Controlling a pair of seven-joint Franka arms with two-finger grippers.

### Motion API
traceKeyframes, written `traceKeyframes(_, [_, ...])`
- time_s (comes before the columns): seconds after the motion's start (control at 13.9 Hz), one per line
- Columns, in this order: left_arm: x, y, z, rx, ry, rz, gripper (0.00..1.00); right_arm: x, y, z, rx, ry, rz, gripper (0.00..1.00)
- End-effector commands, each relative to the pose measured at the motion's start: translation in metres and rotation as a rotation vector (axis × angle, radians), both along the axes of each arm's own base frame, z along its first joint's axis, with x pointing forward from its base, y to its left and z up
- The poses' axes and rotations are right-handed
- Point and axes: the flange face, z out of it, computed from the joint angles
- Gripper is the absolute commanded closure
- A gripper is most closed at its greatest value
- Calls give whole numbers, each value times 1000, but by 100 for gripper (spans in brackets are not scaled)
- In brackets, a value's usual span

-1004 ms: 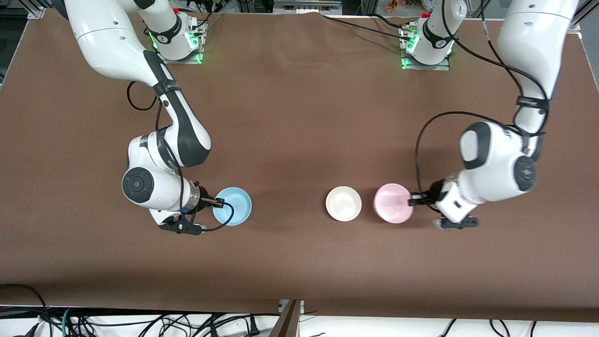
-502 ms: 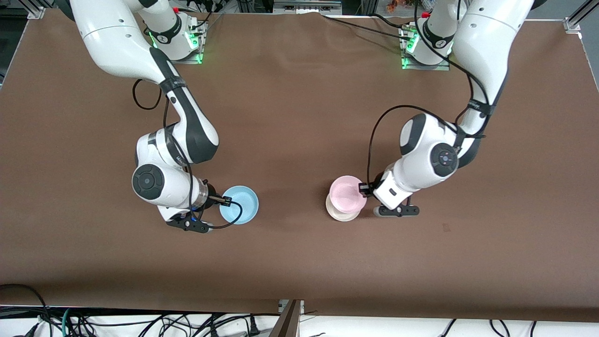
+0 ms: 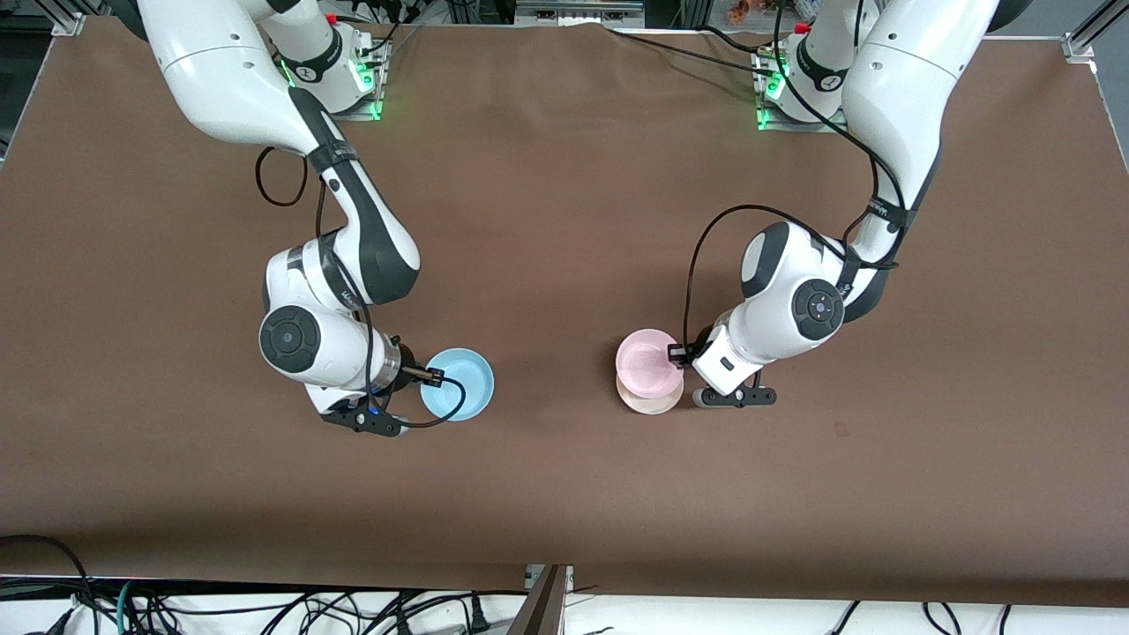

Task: Stack pink and blue bowls on white bowl
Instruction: 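Lower the pink bowl into the white bowl with the left gripper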

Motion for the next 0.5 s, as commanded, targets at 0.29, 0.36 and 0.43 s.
traceKeyframes(0.29, [13,-1,3,0,-61,41,100,8,3,17,20,-30,-16,100])
traceKeyframes(0.36, [16,1,6,-1,-66,43,100,8,3,17,20,-30,-16,100])
traceKeyframes(0.43, [18,4,8,1,-72,45,100,9,3,19,21,-34,-16,100])
